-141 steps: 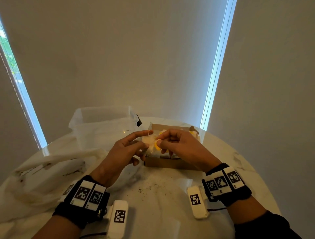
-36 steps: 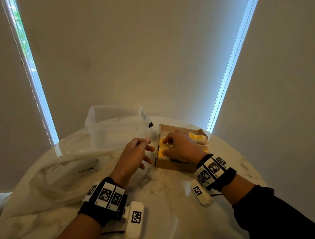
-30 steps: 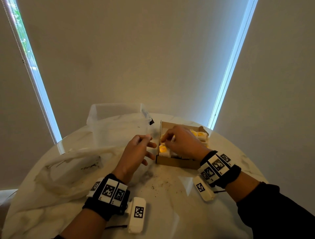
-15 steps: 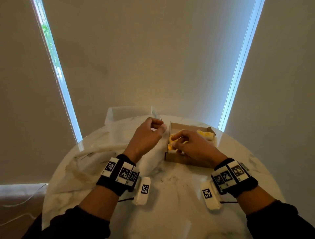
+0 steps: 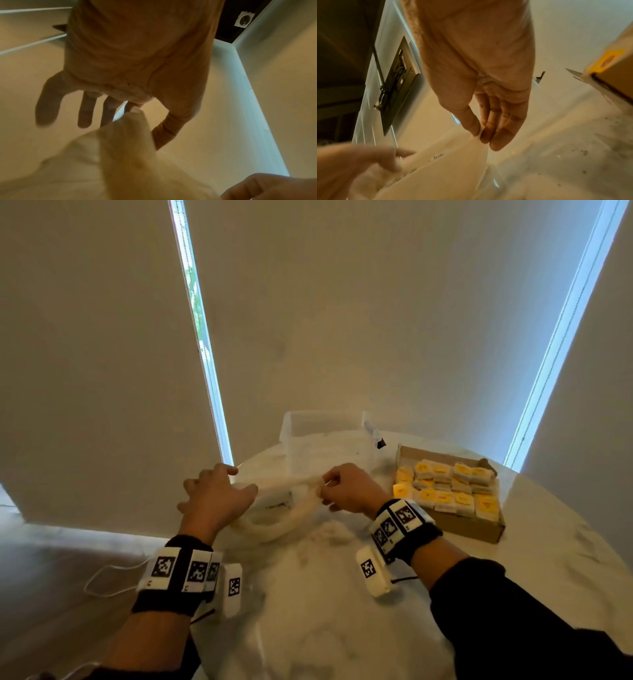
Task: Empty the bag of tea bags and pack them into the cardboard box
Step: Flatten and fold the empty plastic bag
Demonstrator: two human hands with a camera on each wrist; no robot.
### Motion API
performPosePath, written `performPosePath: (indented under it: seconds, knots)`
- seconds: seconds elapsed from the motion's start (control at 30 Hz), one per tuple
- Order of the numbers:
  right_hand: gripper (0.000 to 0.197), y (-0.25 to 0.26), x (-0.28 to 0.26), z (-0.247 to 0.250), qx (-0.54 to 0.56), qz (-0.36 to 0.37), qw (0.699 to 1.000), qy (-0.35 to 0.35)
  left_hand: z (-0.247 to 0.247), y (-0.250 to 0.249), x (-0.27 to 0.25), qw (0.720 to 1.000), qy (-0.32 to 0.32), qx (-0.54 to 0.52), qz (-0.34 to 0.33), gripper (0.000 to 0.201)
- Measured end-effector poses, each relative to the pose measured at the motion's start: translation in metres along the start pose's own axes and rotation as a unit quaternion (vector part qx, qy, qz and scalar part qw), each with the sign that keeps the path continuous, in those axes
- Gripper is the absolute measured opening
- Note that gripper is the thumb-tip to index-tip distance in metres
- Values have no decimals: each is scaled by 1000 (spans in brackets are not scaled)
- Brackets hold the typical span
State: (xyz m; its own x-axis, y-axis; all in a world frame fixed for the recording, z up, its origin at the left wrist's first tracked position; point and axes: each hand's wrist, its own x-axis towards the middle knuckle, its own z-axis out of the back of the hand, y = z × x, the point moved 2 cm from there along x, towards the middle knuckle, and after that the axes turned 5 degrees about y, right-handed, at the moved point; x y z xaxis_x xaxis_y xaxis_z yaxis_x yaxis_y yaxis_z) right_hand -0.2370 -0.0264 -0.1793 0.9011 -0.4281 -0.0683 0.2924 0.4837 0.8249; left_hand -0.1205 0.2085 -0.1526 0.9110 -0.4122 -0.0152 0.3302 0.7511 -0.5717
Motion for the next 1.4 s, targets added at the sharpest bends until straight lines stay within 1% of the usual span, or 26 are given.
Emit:
performPosePath:
  seconds: [0.07,0.1,0.17,0.2,0.27,0.37,0.4,0.47,0.53,0.6,0.63,0.7,0.77,0.83,0.87,0.93,0.97,1.0,1.03,1.1,1.17,1.2,1.23,1.3,1.37,1.4]
  knots:
    - [15,1,-5,2,45,12,999,-26,-3,17,-2,999,23,-32,7,66]
    - [11,1,-10,4,77,14,996,-38,-4,21,-3,997,31,-64,-4,61]
    - [12,0,-21,10,159,9,986,-47,-8,17,-6,986,52,-156,-37,37]
    - [13,-1,-27,14,197,4,979,-43,-10,12,-8,980,59,-184,-52,29]
    - [12,-6,-39,23,255,-5,966,-26,-16,-1,-5,976,49,-195,-83,24]
    - [27,-21,-56,33,328,-8,945,-22,-29,-26,3,977,19,-178,-115,25]
    - [29,-26,-60,35,328,-5,944,-29,-35,-35,6,976,13,-181,-120,25]
    - [27,-33,-63,38,283,3,958,-49,-46,-55,11,972,-2,-190,-139,25]
    - [23,-39,-64,41,208,2,974,-84,-52,-72,15,970,-46,-180,-158,25]
    - [22,-43,-63,44,154,2,981,-117,-56,-80,18,968,-85,-186,-147,29]
    - [20,-46,-62,44,149,4,981,-125,-61,-81,21,966,-75,-205,-135,32]
    - [15,-48,-64,44,165,18,978,-125,-73,-82,24,961,-5,-256,-103,39]
    - [21,-49,-64,43,209,24,973,-99,-84,-82,25,948,63,-306,-66,47]
    - [28,-49,-64,45,293,2,955,-51,-91,-83,24,931,104,-346,-51,47]
    - [28,-49,-65,47,352,-5,936,-26,-93,-84,23,916,119,-381,-46,45]
    - [31,-48,-66,54,449,-4,894,7,-94,-87,22,863,157,-479,-38,34]
    - [30,-49,-67,57,465,-1,885,11,-94,-86,23,837,166,-519,-36,28]
    - [27,-49,-67,60,462,-4,887,6,-93,-84,23,824,169,-539,-45,23]
    - [23,-49,-67,62,447,-9,894,-8,-92,-81,25,818,169,-546,-59,18]
    - [23,-50,-66,64,410,-23,911,-46,-92,-74,29,826,157,-534,-88,11]
    - [26,-50,-67,64,357,-25,930,-90,-93,-67,34,839,123,-518,-117,6]
    - [26,-50,-68,65,307,-21,944,-119,-94,-64,36,842,100,-513,-132,9]
    - [24,-50,-68,65,248,-15,957,-152,-95,-63,38,845,73,-509,-146,19]
    - [16,-49,-68,66,146,6,968,-205,-97,-63,38,852,27,-493,-172,38]
    - [14,-46,-68,64,114,19,971,-208,-97,-67,34,856,-7,-481,-188,42]
    - [16,-45,-67,63,127,11,975,-184,-96,-69,32,856,-23,-478,-193,41]
